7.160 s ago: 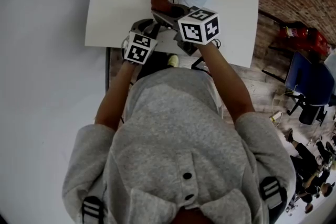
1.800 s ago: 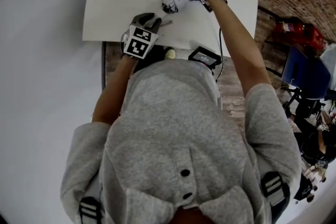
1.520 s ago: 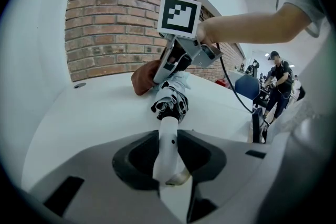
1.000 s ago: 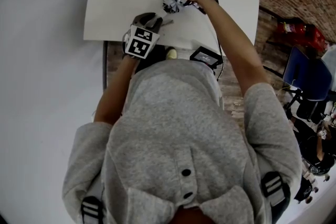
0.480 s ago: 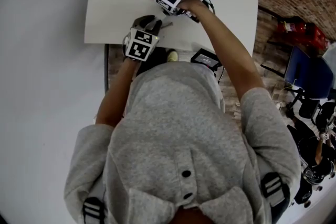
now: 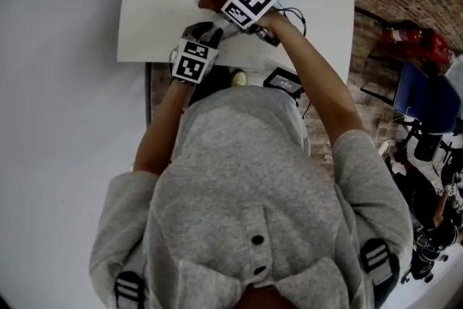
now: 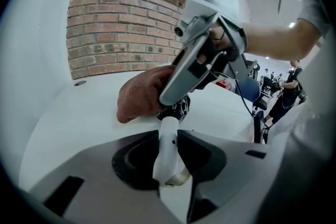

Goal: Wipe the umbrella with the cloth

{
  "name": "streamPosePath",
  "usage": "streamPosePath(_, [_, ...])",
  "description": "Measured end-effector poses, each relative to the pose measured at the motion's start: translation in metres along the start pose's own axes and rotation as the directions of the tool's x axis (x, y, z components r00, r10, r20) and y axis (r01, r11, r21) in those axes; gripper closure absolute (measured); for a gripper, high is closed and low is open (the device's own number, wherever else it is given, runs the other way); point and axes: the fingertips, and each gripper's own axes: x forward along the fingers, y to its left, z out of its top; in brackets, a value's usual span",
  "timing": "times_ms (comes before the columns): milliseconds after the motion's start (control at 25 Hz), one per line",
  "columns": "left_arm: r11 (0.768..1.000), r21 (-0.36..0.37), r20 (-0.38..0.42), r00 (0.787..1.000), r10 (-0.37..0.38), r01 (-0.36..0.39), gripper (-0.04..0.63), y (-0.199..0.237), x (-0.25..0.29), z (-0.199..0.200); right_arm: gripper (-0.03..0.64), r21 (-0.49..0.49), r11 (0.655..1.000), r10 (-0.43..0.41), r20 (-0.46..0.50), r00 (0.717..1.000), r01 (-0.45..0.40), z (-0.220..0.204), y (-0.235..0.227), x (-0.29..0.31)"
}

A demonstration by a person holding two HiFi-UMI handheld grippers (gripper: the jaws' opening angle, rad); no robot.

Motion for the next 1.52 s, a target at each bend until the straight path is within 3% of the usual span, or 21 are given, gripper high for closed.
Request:
streamPosePath(240, [1.0,0.009,-0.003,1.0,-0.005,0.005,0.479,0.0,0.0,0.0,0.534,0.028,0.999,0.041,0.07,0.997,-0.044,-0.014,0.007,-0.013])
streamPosePath(440, [1.0,0.002,-0.004,1.0,-0.007,0.007,0.479,0.002,0.002,-0.001,0.534,0.043,0.995,0.082,0.07,0.994,-0.086,-0.037,0.006,-0.023])
streamPosePath(840, [1.0,0.015,-0.014,1.0,-0.004,0.004,0.479,0.002,0.006,-0.003,0.534,0.098,0.994,0.047,0.05,0.998,-0.052,-0.079,-0.036,-0.046])
streamPosePath(1120, [1.0,0.018,-0.024,1.0,-0.005,0.005,0.479,0.0,0.003,-0.002,0.535,0.17,0.981,-0.109,0.095,0.989,0.092,-0.08,-0.086,-0.074])
streamPosePath(1520, [1.0,0.024,-0.033,0.999,-0.002,0.003,0.479,0.0,0.002,-0.002,0.535,0.245,0.912,-0.363,0.11,0.925,0.329,-0.088,-0.154,-0.111])
